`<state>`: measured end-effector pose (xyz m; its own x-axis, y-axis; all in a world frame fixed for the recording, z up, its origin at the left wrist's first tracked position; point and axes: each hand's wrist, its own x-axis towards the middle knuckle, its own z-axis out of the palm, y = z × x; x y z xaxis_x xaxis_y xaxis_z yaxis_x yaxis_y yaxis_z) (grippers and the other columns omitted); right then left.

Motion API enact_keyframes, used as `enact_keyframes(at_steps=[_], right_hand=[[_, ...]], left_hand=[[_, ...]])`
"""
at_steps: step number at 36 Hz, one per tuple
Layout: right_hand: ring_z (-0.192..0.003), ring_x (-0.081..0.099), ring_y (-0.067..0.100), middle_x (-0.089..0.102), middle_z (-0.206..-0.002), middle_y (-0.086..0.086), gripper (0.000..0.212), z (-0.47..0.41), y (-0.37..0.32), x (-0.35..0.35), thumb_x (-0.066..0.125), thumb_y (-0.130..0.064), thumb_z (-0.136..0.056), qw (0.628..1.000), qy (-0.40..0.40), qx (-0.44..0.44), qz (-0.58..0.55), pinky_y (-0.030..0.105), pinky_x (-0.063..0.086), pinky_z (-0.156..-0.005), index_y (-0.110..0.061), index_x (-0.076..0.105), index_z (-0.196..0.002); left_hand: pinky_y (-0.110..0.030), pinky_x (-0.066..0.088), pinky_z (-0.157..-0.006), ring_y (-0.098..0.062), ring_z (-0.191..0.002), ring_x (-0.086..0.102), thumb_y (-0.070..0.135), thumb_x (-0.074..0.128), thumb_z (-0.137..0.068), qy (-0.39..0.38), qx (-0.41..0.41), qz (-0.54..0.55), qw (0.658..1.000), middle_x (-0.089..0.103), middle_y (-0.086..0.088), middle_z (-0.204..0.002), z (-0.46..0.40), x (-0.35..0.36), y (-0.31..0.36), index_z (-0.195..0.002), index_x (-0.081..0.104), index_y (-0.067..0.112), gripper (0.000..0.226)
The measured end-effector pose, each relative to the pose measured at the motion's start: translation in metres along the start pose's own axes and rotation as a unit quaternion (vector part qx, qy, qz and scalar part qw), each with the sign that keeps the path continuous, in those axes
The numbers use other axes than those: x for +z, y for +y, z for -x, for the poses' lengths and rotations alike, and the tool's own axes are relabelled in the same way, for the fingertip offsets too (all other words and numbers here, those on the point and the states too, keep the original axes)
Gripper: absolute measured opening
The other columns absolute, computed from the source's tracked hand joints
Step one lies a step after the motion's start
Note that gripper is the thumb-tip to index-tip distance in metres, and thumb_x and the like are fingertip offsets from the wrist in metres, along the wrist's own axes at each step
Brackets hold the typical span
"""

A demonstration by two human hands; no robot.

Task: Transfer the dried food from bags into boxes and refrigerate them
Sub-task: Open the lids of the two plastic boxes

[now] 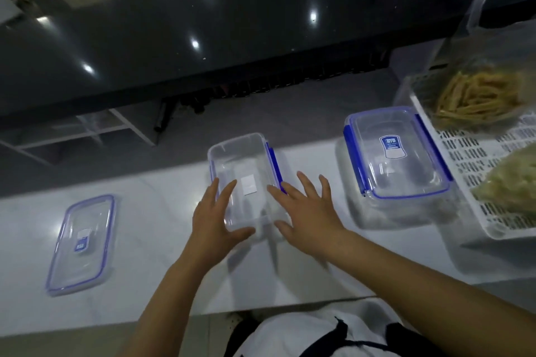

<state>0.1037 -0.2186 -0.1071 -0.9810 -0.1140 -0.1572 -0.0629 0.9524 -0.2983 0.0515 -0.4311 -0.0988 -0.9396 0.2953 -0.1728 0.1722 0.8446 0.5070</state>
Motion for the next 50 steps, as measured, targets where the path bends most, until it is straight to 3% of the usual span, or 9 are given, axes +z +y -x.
enact_keyframes(at_steps=[5, 11, 15, 23, 27, 32, 37, 43, 50], right_hand=[[-0.154, -0.003, 0.024, 0.013, -0.167, -0.005, 0.071, 0.019, 0.020, -0.020, 0.030, -0.068, -0.092, 0.995, 0.057, 0.040, -0.067, 0.055, -0.008, -0.119, -0.042, 0.012, -0.155], [-0.154, 0.009, 0.030, 0.024, -0.165, 0.002, 0.069, 0.077, 0.091, -0.053, 0.044, -0.061, -0.090, 0.968, 0.162, 0.188, -0.029, 0.058, 0.003, -0.119, -0.033, 0.036, -0.152], [-0.154, -0.005, 0.027, 0.012, -0.167, -0.001, 0.073, 0.101, 0.130, -0.058, 0.044, -0.064, -0.092, 0.965, 0.096, 0.243, 0.021, 0.055, -0.004, -0.120, -0.036, 0.023, -0.155], [-0.154, -0.011, 0.021, 0.001, -0.168, -0.003, 0.072, 0.122, 0.131, -0.032, 0.031, -0.068, -0.094, 0.967, 0.092, 0.237, -0.013, 0.049, -0.012, -0.121, -0.041, 0.011, -0.158], [-0.155, -0.005, 0.020, 0.010, -0.167, -0.004, 0.075, 0.129, 0.126, -0.031, 0.023, -0.071, -0.087, 0.969, 0.099, 0.224, -0.042, 0.047, -0.007, -0.123, -0.042, 0.023, -0.156], [-0.146, 0.030, 0.018, 0.046, -0.146, -0.021, 0.060, 0.150, 0.107, -0.035, 0.047, -0.062, -0.084, 0.960, 0.139, 0.181, -0.160, 0.038, 0.019, -0.119, -0.040, 0.053, -0.139], [-0.122, 0.051, -0.010, 0.057, -0.130, -0.033, 0.045, 0.167, 0.102, -0.029, 0.069, -0.034, -0.088, 0.861, 0.216, 0.195, -0.417, 0.009, 0.043, -0.096, -0.041, 0.060, -0.131], [-0.081, 0.074, 0.013, 0.074, -0.104, -0.007, 0.044, 0.157, 0.110, -0.016, 0.078, -0.010, -0.084, 0.728, 0.123, 0.266, -0.619, 0.024, 0.056, -0.062, -0.044, 0.072, -0.112], [-0.073, 0.073, 0.025, 0.075, -0.095, 0.011, 0.053, 0.153, 0.119, -0.011, 0.084, -0.021, -0.062, 0.649, 0.061, 0.262, -0.712, 0.032, 0.058, -0.064, -0.030, 0.075, -0.113]], left_hand=[[-0.048, 0.021, -0.122, -0.023, -0.153, 0.011, 0.061, 0.077, -0.072, -0.008, -0.001, -0.022, 1.000, 0.005, 0.006, -0.168, -0.008, -0.012, 0.020, -0.155, 0.016, 0.042, 0.104], [-0.024, 0.016, -0.112, 0.013, -0.141, 0.002, 0.048, 0.068, -0.089, -0.052, 0.114, 0.114, 0.986, 0.006, 0.023, -0.164, -0.002, 0.021, 0.105, -0.148, 0.017, 0.058, 0.079], [-0.029, 0.029, -0.114, 0.002, -0.141, 0.024, 0.040, 0.073, -0.088, -0.116, 0.090, 0.231, 0.962, 0.018, 0.019, -0.163, -0.017, 0.059, 0.160, -0.153, 0.015, 0.049, 0.087], [-0.028, 0.062, -0.070, -0.021, -0.104, 0.068, 0.011, 0.069, -0.093, -0.156, -0.122, 0.482, 0.853, 0.063, -0.006, -0.131, -0.054, 0.100, 0.206, -0.149, 0.040, 0.029, 0.066], [-0.032, 0.063, -0.071, -0.021, -0.098, 0.072, 0.013, 0.069, -0.093, -0.146, -0.121, 0.498, 0.846, 0.069, -0.004, -0.122, -0.044, 0.101, 0.196, -0.145, 0.046, 0.030, 0.060], [-0.037, 0.063, -0.075, -0.021, -0.097, 0.074, 0.012, 0.071, -0.091, -0.141, -0.123, 0.517, 0.835, 0.075, -0.002, -0.113, -0.005, 0.092, 0.160, -0.141, 0.052, 0.038, 0.059], [-0.039, 0.062, -0.079, -0.022, -0.106, 0.072, 0.019, 0.073, -0.084, -0.154, -0.136, 0.524, 0.827, 0.073, -0.001, -0.120, 0.042, 0.077, 0.115, -0.136, 0.055, 0.040, 0.059], [-0.033, 0.061, -0.079, -0.023, -0.108, 0.071, 0.020, 0.075, -0.076, -0.153, -0.152, 0.533, 0.818, 0.072, -0.002, -0.121, 0.068, 0.069, 0.091, -0.134, 0.060, 0.034, 0.061], [-0.034, 0.060, -0.080, -0.029, -0.110, 0.070, 0.016, 0.075, -0.080, -0.151, -0.151, 0.543, 0.812, 0.071, -0.008, -0.124, 0.072, 0.064, 0.077, -0.134, 0.061, 0.030, 0.058]])
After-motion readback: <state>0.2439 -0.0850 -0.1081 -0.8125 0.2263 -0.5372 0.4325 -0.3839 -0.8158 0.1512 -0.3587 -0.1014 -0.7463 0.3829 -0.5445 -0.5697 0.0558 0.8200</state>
